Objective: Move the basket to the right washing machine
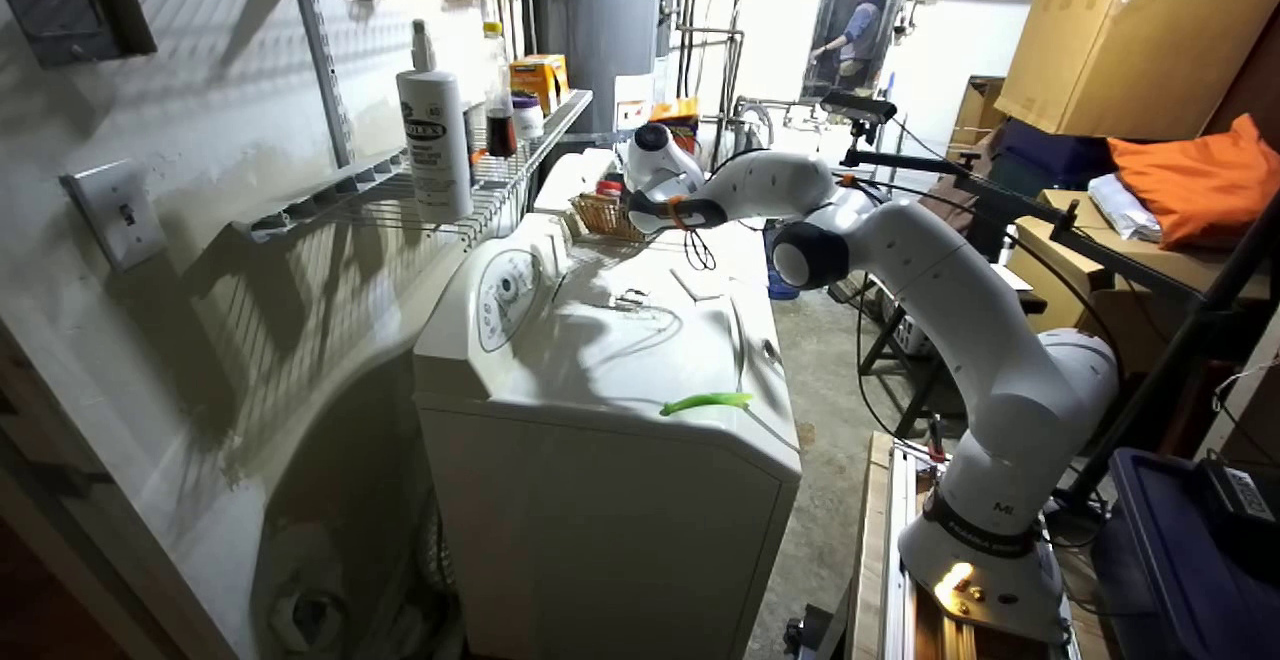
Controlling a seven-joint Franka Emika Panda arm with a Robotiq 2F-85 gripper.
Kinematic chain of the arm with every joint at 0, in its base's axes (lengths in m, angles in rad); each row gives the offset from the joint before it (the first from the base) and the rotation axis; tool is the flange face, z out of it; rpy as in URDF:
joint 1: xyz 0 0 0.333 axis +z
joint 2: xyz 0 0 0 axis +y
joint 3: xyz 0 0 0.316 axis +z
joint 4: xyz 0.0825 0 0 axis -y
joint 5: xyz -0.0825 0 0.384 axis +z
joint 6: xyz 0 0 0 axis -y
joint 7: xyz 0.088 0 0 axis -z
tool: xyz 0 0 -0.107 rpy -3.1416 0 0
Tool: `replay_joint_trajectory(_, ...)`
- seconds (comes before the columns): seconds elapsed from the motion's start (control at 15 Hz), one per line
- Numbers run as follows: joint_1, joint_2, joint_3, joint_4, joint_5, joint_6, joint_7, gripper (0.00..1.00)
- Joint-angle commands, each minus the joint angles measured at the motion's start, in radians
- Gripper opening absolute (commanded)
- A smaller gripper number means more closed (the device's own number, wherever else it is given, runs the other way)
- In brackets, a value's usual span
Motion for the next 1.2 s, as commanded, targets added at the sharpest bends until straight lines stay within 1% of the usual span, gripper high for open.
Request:
replay_joint_trajectory(0.0,-0.011,0.050,-0.035,0.142,-0.003,0.017,-0.004,0.80)
replay_joint_trajectory(0.07,-0.011,0.055,-0.038,0.155,-0.003,0.014,-0.001,0.88)
replay_joint_trajectory(0.13,-0.013,0.059,-0.038,0.166,-0.001,0.010,-0.002,0.94)
replay_joint_trajectory(0.27,-0.014,0.068,-0.042,0.188,0.000,-0.001,-0.003,1.00)
replay_joint_trajectory(0.47,-0.014,0.071,-0.029,0.197,0.012,-0.055,-0.025,1.00)
replay_joint_trajectory(0.53,-0.011,0.053,-0.022,0.167,0.003,-0.063,-0.027,1.00)
replay_joint_trajectory(0.6,-0.013,0.060,-0.013,0.192,0.021,-0.113,-0.061,1.00)
replay_joint_trajectory(0.67,-0.011,0.033,0.002,0.148,0.015,-0.129,-0.074,1.00)
replay_joint_trajectory(0.73,-0.012,0.028,0.011,0.148,0.019,-0.156,-0.092,1.00)
replay_joint_trajectory(0.93,-0.019,0.007,0.057,0.142,0.038,-0.230,-0.169,1.00)
replay_joint_trajectory(1.13,-0.026,-0.025,0.120,0.125,0.071,-0.315,-0.237,1.00)
